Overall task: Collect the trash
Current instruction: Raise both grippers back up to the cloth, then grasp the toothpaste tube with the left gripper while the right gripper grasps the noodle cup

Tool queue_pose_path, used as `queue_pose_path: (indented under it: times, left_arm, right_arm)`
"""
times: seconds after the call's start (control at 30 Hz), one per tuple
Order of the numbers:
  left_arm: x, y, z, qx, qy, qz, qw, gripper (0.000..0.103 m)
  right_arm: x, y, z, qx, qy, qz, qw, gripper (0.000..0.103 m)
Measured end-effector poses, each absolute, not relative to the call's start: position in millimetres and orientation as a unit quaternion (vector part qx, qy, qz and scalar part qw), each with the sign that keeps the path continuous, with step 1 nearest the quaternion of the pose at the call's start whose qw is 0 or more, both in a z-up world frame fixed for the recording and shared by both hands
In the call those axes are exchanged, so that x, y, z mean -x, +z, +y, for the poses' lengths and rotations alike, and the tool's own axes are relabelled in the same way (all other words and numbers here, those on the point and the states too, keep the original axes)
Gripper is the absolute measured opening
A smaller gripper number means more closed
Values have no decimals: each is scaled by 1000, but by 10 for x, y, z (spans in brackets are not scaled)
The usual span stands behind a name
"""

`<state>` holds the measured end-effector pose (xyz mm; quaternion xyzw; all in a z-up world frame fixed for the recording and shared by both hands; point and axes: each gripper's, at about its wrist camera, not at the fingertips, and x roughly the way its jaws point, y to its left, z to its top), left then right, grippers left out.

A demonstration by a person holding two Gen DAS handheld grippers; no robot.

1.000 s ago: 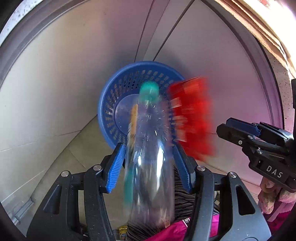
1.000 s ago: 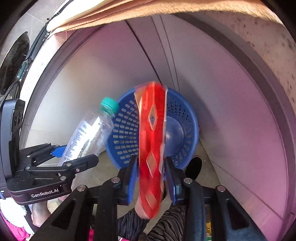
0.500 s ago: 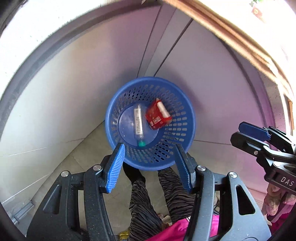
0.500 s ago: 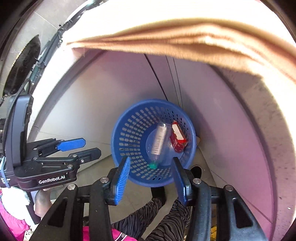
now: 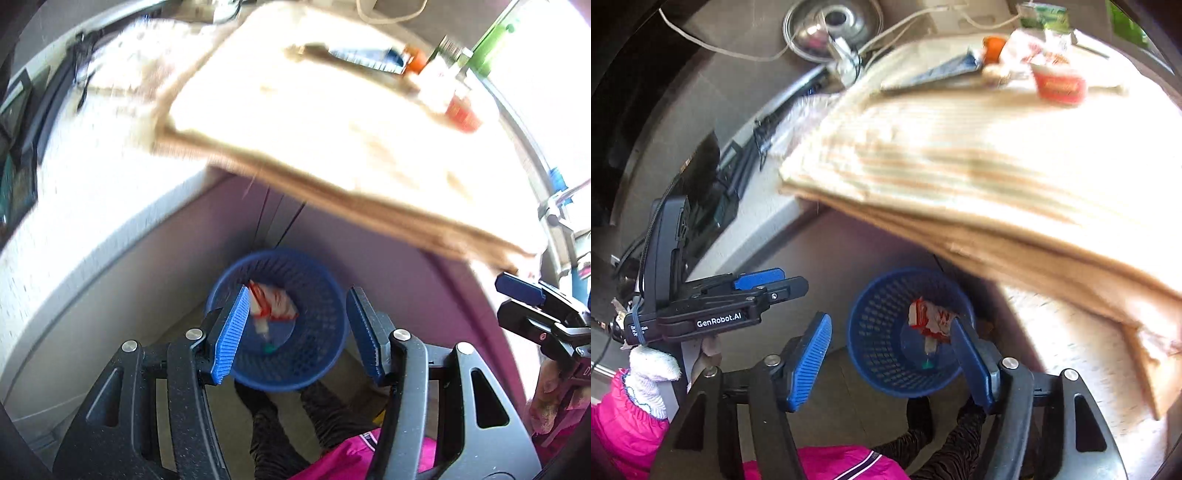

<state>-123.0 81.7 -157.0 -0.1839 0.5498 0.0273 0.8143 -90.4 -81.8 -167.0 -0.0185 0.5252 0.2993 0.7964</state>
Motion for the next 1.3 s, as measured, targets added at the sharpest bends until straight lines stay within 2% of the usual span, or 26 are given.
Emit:
queue_pose_path:
  times: [0.13, 0.27, 0.47, 1.3]
  left_arm:
    - [1098, -1390, 809, 186, 19, 522, 832, 56]
    - [927, -1227, 725, 188, 14, 506, 841, 56]
    - [493, -1146, 538, 170, 4, 495, 852, 56]
    - [-824, -1107, 203, 109, -11, 512, 852, 56]
  right_arm:
    - [805, -1377, -1042, -5, 290, 503, 814, 74]
    - [684, -1143, -1279, -21, 271, 478, 835, 81]
    - [311, -914, -1503, -53, 252, 461, 849, 82]
    - [-750, -838, -1978, -115, 251, 467, 840, 80]
